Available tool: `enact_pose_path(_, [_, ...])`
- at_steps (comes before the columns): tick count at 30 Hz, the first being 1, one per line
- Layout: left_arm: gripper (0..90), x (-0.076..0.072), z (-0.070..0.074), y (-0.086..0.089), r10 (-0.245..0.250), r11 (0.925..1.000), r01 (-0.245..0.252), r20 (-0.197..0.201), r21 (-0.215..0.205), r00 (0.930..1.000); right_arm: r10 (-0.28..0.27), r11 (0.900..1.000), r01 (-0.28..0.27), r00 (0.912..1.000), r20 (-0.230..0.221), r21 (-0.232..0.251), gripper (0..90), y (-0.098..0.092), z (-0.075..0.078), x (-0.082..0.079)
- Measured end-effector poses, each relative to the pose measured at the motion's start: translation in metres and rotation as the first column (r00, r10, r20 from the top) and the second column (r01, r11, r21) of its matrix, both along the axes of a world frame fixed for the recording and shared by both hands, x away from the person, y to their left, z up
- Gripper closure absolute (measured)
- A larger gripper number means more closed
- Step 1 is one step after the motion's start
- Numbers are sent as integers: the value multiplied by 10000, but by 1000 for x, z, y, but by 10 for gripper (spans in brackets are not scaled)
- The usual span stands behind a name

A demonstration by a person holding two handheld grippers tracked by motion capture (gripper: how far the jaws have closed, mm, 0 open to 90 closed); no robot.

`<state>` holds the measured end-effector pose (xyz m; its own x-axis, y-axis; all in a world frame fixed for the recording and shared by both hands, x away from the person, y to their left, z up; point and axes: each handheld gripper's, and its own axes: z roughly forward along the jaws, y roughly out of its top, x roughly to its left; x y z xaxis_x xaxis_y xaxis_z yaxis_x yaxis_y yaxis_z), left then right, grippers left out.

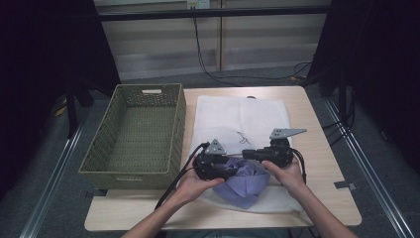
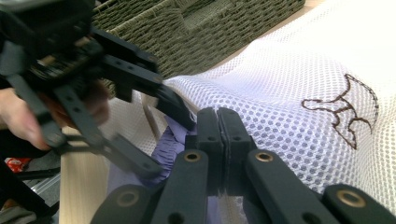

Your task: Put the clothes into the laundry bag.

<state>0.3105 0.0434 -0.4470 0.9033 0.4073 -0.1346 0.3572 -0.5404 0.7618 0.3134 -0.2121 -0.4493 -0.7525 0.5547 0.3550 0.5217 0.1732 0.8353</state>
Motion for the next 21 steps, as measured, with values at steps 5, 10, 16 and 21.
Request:
enact_pose_path(5, [545,-18,6,19,-126,9995,129,105,-303,9999,3,10000,-3,10000,-26,-35,884,0,-1,0])
enact_pose_path(10, [707,-33,2,39,-557,9982,555,-72,-222,9984,48,10000,-49,10000,-38,-48,875,2,-2,-1])
enact_pose_path(16, [785,-51,-16,46,-988,9942,1005,-431,390,9942,-29,10000,29,9999,-127,68,823,3,1,-1])
enact_pose_path(21, [809,-62,-31,47,-1345,9825,1426,-736,1195,9882,131,9996,-138,9996,269,251,783,5,14,-8])
